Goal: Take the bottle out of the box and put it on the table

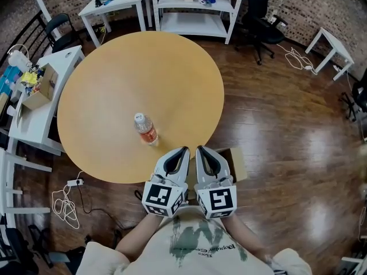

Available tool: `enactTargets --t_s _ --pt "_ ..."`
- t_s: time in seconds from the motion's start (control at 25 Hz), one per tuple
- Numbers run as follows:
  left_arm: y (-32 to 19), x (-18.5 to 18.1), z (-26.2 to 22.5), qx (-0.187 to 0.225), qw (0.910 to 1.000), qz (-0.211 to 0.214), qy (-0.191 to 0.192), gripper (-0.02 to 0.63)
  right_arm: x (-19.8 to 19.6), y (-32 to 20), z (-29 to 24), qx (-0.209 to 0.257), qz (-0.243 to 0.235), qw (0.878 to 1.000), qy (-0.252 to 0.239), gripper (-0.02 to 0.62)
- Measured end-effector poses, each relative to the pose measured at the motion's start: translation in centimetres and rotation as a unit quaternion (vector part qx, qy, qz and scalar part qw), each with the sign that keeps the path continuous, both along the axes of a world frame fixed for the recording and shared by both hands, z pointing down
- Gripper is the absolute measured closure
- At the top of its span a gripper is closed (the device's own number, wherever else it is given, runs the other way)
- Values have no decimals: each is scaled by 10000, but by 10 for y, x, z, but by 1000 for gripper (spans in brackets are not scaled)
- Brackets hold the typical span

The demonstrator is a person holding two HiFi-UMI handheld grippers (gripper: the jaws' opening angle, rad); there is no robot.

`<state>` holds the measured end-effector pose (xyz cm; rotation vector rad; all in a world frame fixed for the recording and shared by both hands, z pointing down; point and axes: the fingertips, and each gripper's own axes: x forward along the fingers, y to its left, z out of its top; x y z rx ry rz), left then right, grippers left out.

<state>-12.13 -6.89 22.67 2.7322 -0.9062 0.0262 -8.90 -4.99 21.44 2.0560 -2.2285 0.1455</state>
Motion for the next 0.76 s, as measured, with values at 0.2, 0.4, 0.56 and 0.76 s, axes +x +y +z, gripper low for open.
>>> enactTargets --t_s 0.2,0.4,0.56,0.76 --pt "0 -5 0 -31 10000 -60 -12 609 0 0 2 -45 -3 9999 -89 597" --pt "-4 -7 1 -27 9999 -104 1 609 0 -4 5 -87 -32 10000 -37 598" --pt "-8 -6 1 -41 9999 -119 21 609 2 -8 6 -114 -47 9999 -19 598" --pt "-11 -6 1 -30 9999 -93 23 609 1 -10 6 -130 -45 9999 -4 597"
